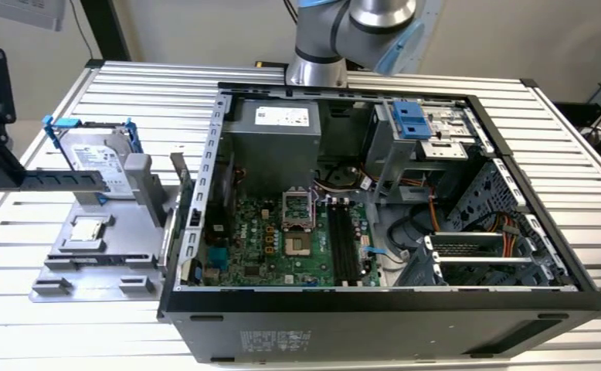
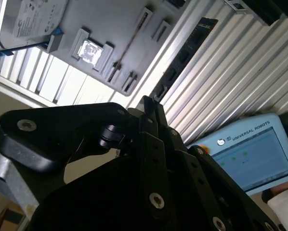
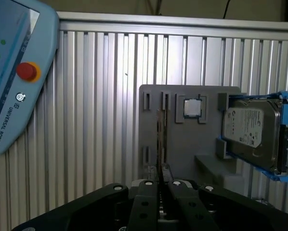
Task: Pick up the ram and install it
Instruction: 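Pick up the ram and move it above insertion slot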
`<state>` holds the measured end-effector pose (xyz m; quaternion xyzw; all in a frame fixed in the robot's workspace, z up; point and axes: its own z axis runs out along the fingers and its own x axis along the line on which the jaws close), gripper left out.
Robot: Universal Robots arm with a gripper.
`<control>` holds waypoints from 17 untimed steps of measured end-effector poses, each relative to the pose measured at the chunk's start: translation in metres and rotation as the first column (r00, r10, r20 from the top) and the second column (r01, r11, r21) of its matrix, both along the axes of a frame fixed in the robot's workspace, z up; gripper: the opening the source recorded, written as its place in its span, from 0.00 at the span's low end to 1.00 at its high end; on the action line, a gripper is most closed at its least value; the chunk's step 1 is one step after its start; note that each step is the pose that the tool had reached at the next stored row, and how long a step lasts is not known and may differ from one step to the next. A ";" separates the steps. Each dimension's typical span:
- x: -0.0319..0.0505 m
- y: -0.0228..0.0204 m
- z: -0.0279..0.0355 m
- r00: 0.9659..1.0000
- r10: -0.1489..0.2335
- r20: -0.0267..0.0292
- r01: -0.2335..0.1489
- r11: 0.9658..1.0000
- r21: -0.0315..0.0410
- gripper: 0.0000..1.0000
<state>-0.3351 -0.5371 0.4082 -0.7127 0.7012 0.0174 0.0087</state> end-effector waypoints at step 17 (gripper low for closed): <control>0.0667 0.0001 0.0000 1.000 0.000 0.000 0.000 1.000 0.000 0.00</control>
